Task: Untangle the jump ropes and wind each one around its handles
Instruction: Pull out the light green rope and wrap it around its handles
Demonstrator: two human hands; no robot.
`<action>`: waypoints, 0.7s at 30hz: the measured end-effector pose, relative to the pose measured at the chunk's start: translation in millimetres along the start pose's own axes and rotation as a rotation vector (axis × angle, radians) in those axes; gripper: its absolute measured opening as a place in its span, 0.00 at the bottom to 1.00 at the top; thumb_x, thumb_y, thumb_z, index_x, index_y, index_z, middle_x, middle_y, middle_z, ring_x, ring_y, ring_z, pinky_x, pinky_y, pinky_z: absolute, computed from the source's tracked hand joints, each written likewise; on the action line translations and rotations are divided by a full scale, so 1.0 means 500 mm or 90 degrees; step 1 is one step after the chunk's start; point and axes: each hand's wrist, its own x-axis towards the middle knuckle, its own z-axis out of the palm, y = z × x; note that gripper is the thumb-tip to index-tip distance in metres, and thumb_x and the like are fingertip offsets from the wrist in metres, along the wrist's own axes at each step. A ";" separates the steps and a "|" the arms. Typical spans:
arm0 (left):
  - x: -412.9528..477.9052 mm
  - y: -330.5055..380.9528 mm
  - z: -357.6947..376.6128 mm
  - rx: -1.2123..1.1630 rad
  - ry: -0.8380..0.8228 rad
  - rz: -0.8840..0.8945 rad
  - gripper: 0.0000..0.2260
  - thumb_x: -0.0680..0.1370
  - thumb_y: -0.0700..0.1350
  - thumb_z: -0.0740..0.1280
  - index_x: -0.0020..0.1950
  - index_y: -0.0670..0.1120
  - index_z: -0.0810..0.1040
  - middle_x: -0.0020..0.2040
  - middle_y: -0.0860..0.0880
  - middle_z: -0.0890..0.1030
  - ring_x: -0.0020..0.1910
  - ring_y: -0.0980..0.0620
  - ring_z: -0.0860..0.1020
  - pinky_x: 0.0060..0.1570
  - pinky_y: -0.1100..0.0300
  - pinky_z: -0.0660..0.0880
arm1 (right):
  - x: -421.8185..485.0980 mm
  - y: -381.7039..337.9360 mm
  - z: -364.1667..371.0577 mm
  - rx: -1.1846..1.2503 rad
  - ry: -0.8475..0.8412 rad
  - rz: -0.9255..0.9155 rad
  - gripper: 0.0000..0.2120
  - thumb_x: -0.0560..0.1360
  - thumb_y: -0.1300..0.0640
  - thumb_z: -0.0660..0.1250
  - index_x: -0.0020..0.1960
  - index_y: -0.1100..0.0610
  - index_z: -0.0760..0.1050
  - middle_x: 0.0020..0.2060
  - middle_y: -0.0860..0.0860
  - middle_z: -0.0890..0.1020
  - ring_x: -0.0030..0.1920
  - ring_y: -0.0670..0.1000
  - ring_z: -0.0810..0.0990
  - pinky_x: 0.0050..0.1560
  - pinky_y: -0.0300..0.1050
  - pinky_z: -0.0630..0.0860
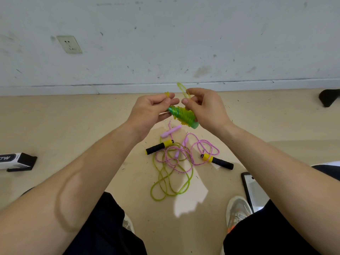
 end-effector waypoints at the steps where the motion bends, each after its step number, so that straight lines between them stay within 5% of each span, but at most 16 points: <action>1: -0.001 0.001 0.001 -0.009 0.003 0.002 0.10 0.83 0.38 0.62 0.61 0.38 0.80 0.64 0.49 0.81 0.57 0.56 0.83 0.49 0.63 0.80 | -0.004 -0.003 0.000 -0.026 -0.003 -0.020 0.13 0.79 0.55 0.68 0.62 0.59 0.80 0.37 0.53 0.83 0.39 0.53 0.80 0.45 0.51 0.77; 6: -0.002 0.003 0.007 -0.028 0.014 0.001 0.10 0.84 0.39 0.61 0.58 0.42 0.81 0.65 0.47 0.80 0.58 0.56 0.82 0.49 0.64 0.79 | -0.019 -0.010 0.007 -0.082 -0.014 -0.092 0.10 0.81 0.57 0.63 0.52 0.57 0.84 0.37 0.55 0.81 0.36 0.49 0.74 0.41 0.50 0.71; 9: -0.001 0.005 0.005 -0.041 0.011 -0.018 0.10 0.84 0.41 0.62 0.53 0.42 0.84 0.66 0.47 0.80 0.51 0.54 0.83 0.48 0.64 0.79 | -0.017 -0.011 0.006 -0.079 -0.004 -0.081 0.11 0.81 0.57 0.62 0.52 0.56 0.84 0.34 0.50 0.79 0.34 0.41 0.72 0.35 0.37 0.65; 12: 0.000 0.009 0.001 -0.068 -0.011 -0.048 0.11 0.84 0.41 0.61 0.60 0.41 0.81 0.63 0.48 0.81 0.48 0.50 0.83 0.49 0.60 0.80 | -0.015 -0.013 0.000 -0.086 0.015 -0.071 0.11 0.81 0.58 0.63 0.48 0.57 0.84 0.30 0.42 0.76 0.33 0.37 0.73 0.33 0.30 0.64; 15: -0.001 0.021 -0.008 -0.059 -0.062 -0.079 0.12 0.84 0.40 0.61 0.66 0.41 0.78 0.54 0.50 0.85 0.49 0.50 0.83 0.54 0.57 0.81 | -0.015 -0.012 0.004 -0.152 -0.026 -0.062 0.12 0.80 0.58 0.63 0.44 0.58 0.83 0.31 0.46 0.78 0.33 0.42 0.74 0.33 0.30 0.64; 21: -0.002 0.031 -0.024 -0.023 -0.123 -0.099 0.13 0.81 0.33 0.61 0.61 0.41 0.81 0.58 0.45 0.84 0.52 0.49 0.84 0.54 0.57 0.81 | -0.012 -0.004 0.004 -0.204 -0.065 -0.005 0.16 0.81 0.56 0.60 0.38 0.60 0.78 0.28 0.50 0.75 0.31 0.47 0.71 0.28 0.34 0.63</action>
